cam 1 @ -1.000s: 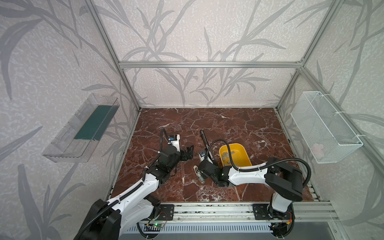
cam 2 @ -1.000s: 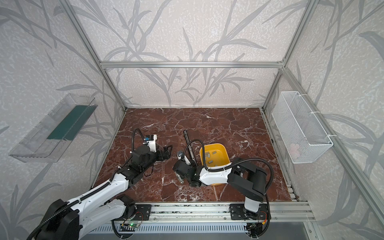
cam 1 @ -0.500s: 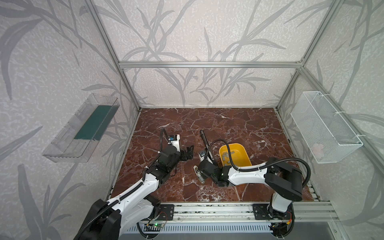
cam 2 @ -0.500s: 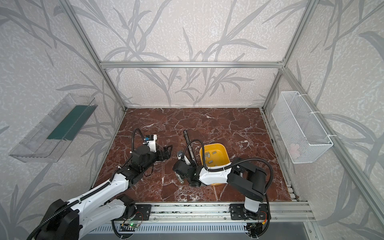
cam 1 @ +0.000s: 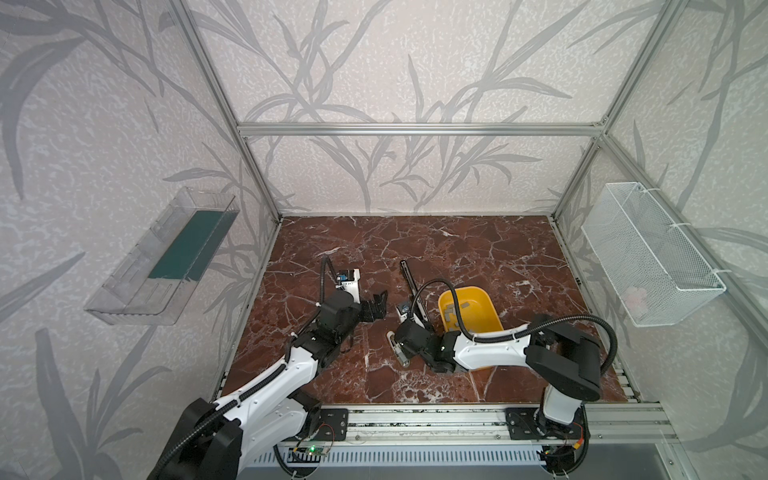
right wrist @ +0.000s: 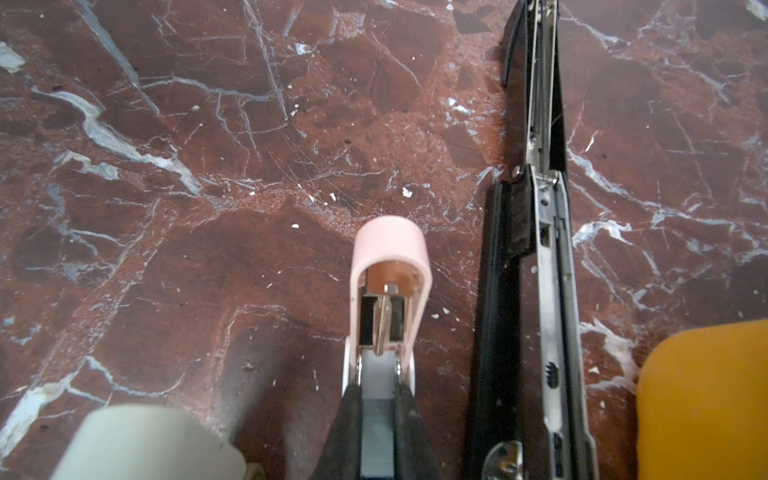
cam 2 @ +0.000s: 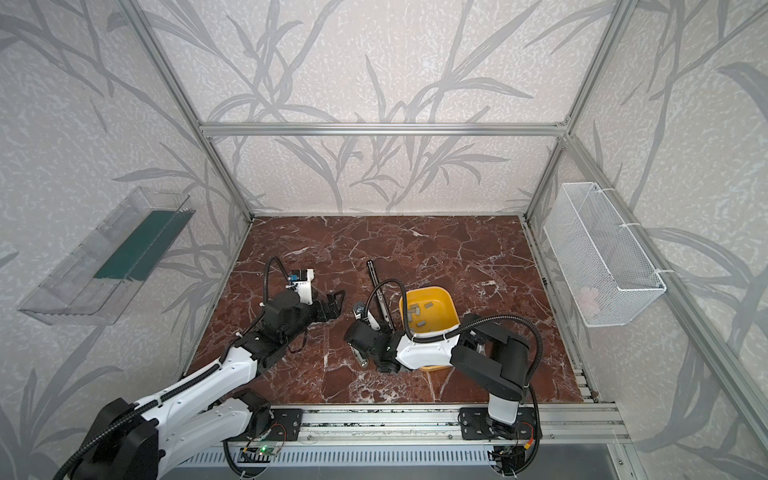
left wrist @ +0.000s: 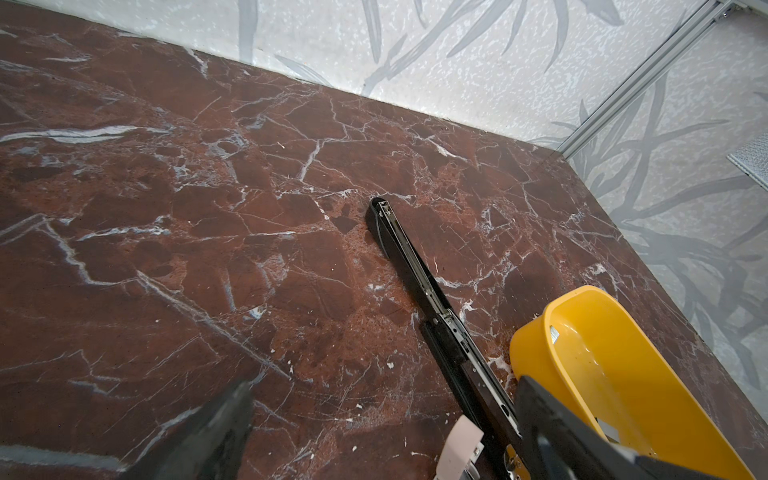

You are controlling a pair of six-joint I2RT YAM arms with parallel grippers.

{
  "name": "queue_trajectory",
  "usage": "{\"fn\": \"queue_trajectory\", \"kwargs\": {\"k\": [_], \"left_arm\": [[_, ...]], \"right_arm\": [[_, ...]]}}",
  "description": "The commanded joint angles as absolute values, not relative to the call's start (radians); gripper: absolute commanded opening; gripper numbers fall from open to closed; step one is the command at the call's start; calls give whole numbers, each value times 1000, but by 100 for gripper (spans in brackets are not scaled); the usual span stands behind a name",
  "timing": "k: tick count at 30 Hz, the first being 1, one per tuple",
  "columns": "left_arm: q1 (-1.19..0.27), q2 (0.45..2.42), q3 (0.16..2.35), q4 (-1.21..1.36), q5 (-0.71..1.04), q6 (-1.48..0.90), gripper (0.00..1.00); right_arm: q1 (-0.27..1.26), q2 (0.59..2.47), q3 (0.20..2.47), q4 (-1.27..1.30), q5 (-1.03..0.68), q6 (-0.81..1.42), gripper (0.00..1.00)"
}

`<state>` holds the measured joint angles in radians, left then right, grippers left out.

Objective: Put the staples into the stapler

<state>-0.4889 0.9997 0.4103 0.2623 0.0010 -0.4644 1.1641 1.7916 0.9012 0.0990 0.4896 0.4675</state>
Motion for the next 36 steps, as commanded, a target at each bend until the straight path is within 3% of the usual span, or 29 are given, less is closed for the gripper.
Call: {"fn": "queue_trajectory", "kwargs": {"k": [1, 36], "left_arm": [[-490, 985, 408, 266, -9, -466, 98], [-491, 985, 410, 263, -19, -461, 98]], "right_arm": [[1162, 1799, 923, 80, 500, 478, 0], [1162, 1679, 815, 77, 446, 540, 3]]}}
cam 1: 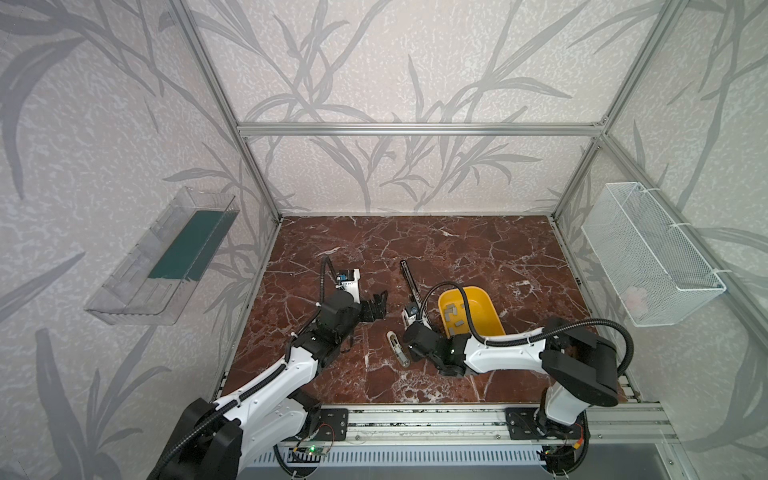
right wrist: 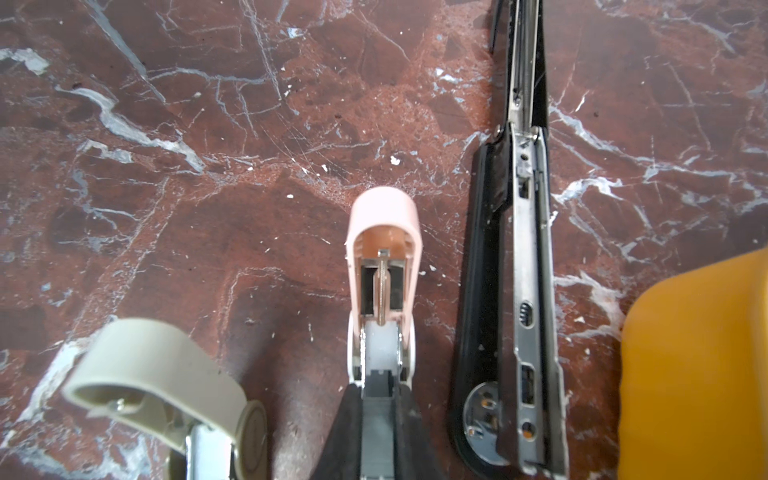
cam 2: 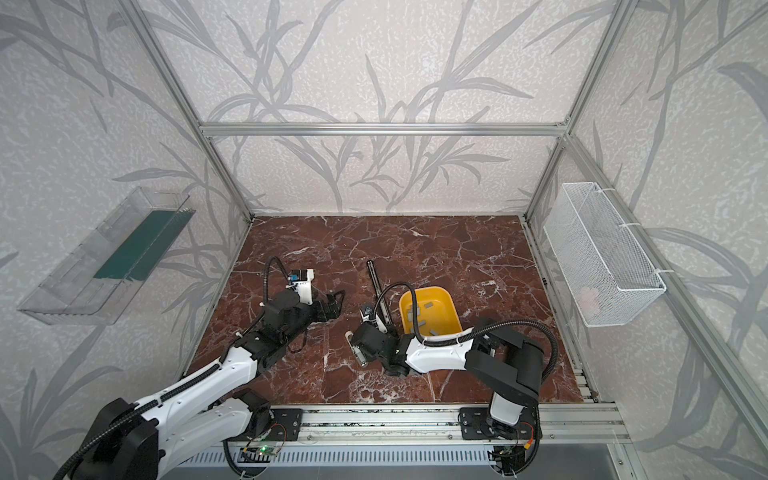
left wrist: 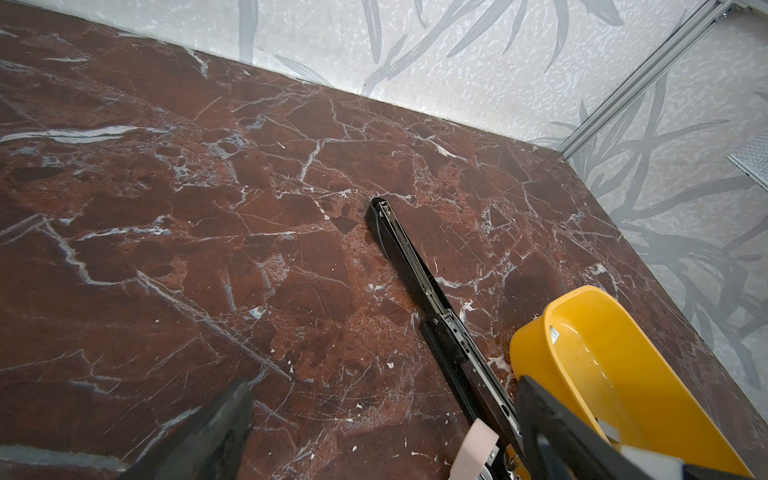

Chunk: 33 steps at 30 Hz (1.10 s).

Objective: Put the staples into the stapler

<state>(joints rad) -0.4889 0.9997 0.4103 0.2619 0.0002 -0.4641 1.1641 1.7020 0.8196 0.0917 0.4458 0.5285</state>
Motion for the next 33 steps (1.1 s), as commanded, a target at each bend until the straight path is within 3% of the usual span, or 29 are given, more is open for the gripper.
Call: {"fn": "queue_trajectory", "kwargs": {"k": [1, 33], "left_arm": [[-489, 985, 410, 263, -18, -461, 98], [-491, 981, 410, 261, -22, -457, 98]], "right_arm": [[1162, 1680, 815, 74, 448, 541, 3], [1162, 1701, 835, 84, 466, 514, 1]]}}
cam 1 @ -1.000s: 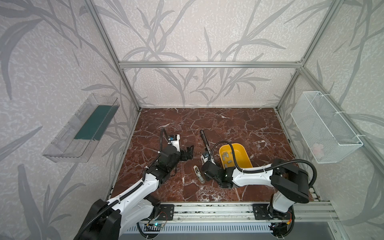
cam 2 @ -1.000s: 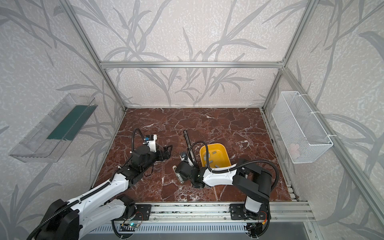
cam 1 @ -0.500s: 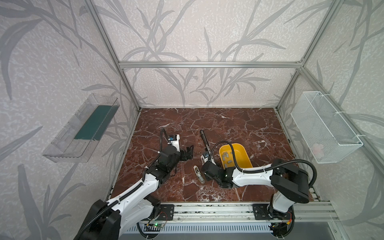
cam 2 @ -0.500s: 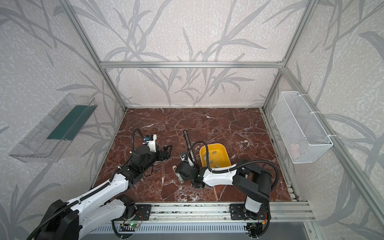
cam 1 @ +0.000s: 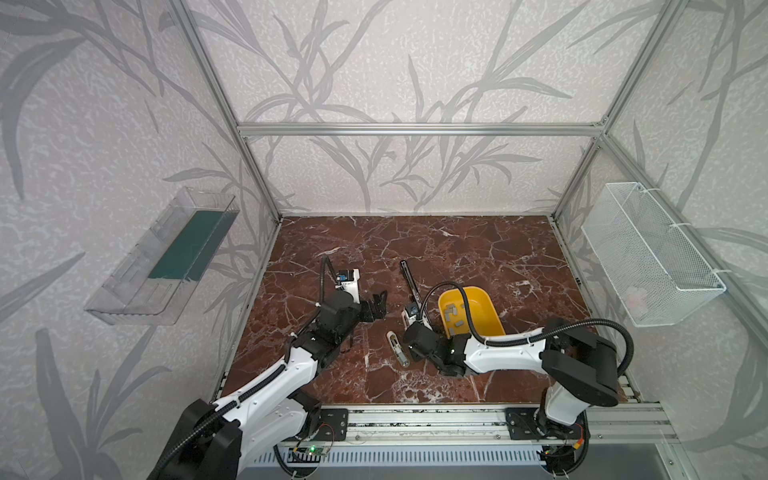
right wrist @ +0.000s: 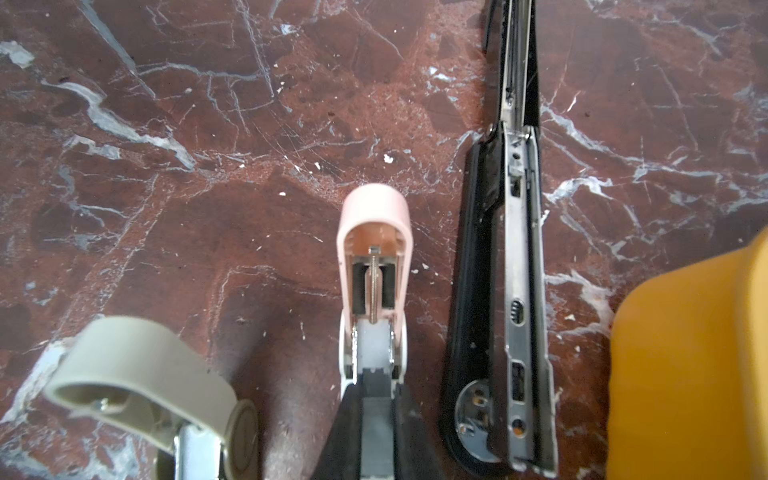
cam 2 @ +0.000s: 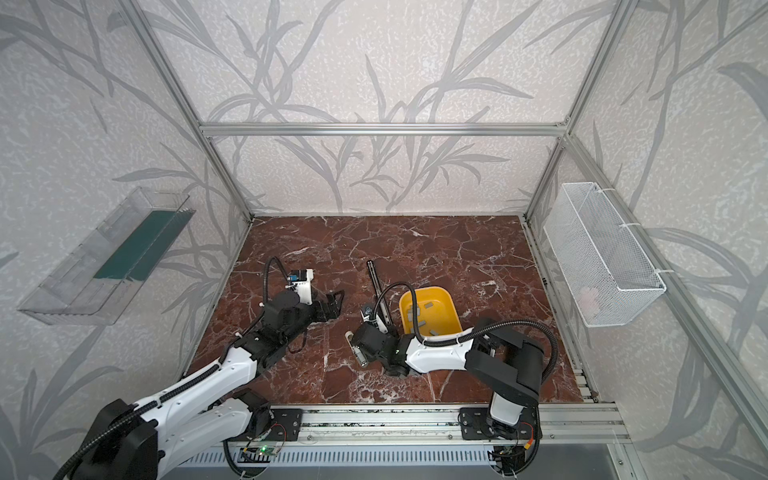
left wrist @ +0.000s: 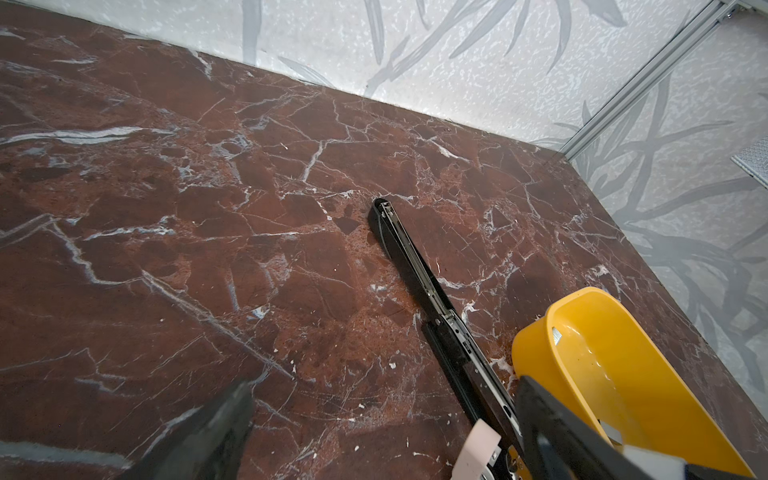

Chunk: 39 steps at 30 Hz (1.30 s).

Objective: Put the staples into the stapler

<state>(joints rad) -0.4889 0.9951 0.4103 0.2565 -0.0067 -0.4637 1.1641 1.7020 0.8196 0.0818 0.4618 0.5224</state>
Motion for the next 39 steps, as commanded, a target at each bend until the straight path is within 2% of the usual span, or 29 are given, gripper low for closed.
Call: {"fn": "queue_trajectory", "kwargs": {"k": [1, 13, 29, 39], "left_arm": [[-490, 981, 408, 264, -19, -456, 98], [-490, 982, 408, 264, -17, -458, 98], [-490, 977, 409, 260, -21, -458, 98], [-490, 976, 412, 253, -21, -459, 98]], "right_arm": [[1162, 1701, 836, 84, 465, 513, 1], [1163, 1741, 845, 80, 466, 514, 1], [1162, 1651, 801, 132, 496, 476, 0], [1162, 1694, 823, 124, 477, 485, 0]]}}
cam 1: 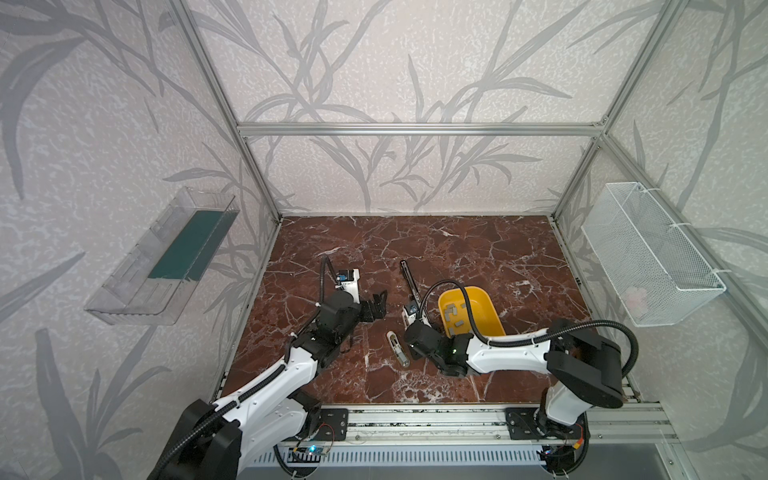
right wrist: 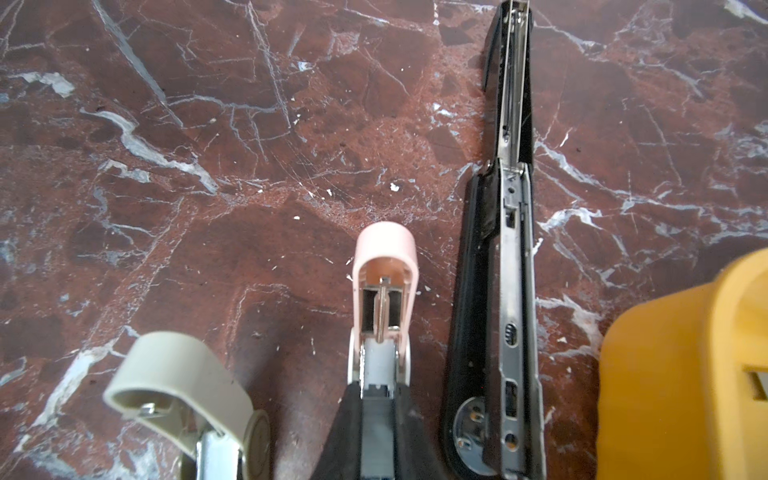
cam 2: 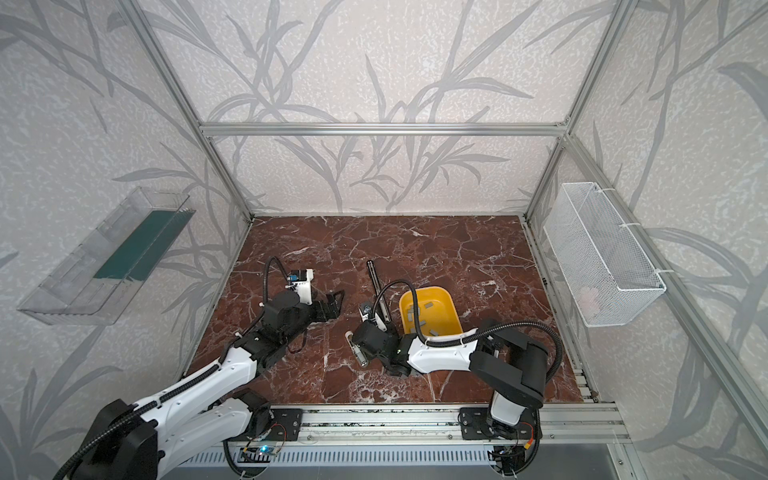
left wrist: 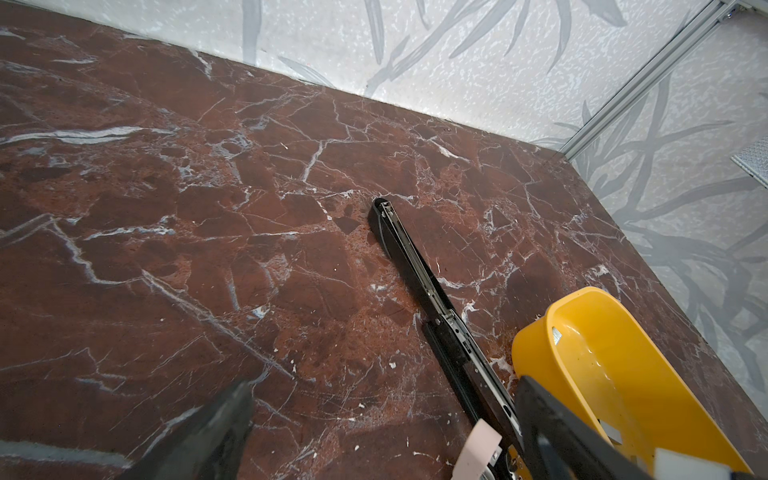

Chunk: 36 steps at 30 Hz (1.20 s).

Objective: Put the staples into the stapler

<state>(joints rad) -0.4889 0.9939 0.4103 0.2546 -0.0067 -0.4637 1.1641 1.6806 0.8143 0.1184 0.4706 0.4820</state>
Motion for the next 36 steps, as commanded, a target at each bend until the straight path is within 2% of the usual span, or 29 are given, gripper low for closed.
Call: {"fn": "queue_trajectory", "kwargs": {"k": [1, 36], "left_arm": [[-490, 976, 410, 254, -21, -458, 98], [-491, 977, 410, 258, -18, -459, 98]], "right_arm": [[1162, 1698, 826, 120, 477, 486, 0], [1156, 1744, 850, 92, 463, 504, 0]]}}
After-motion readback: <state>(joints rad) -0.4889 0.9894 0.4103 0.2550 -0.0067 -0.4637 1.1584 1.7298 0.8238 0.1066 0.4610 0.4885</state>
